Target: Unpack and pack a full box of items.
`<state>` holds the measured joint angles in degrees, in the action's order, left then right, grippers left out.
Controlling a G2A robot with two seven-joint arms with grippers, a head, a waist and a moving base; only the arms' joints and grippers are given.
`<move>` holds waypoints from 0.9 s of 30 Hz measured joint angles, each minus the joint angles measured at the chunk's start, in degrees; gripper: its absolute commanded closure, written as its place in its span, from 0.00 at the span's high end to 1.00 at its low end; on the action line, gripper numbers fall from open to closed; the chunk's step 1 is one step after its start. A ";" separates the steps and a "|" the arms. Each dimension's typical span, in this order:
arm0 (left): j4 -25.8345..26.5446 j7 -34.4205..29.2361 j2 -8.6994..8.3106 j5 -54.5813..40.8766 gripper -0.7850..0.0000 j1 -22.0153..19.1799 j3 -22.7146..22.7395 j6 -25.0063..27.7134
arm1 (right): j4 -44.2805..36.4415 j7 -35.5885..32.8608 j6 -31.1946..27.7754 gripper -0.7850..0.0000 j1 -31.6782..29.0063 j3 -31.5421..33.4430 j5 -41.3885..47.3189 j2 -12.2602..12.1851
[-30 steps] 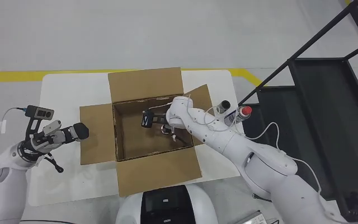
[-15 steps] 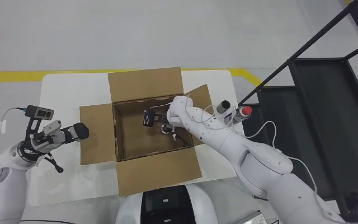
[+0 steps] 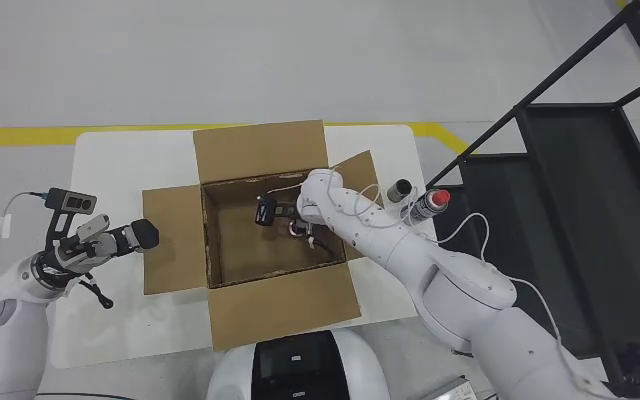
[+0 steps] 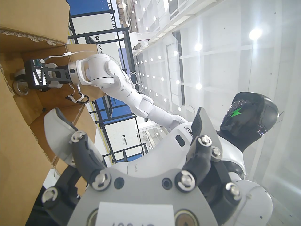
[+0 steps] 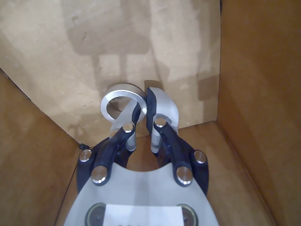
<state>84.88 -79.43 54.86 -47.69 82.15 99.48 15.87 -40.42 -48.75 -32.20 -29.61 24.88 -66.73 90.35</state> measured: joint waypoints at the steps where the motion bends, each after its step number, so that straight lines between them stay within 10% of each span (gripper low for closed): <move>1: 0.00 0.00 0.00 0.00 1.00 0.00 0.00 0.00 | -0.03 0.29 -0.04 0.00 0.18 0.09 -0.14 0.11; 27: 0.00 0.00 0.00 0.00 1.00 0.00 0.00 0.00 | -35.38 -1.85 -7.45 0.00 -14.26 21.80 4.63 -10.97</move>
<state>84.88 -79.43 54.86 -47.69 82.15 99.48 15.87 -75.80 -50.60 -39.65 -43.87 46.68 -62.10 79.38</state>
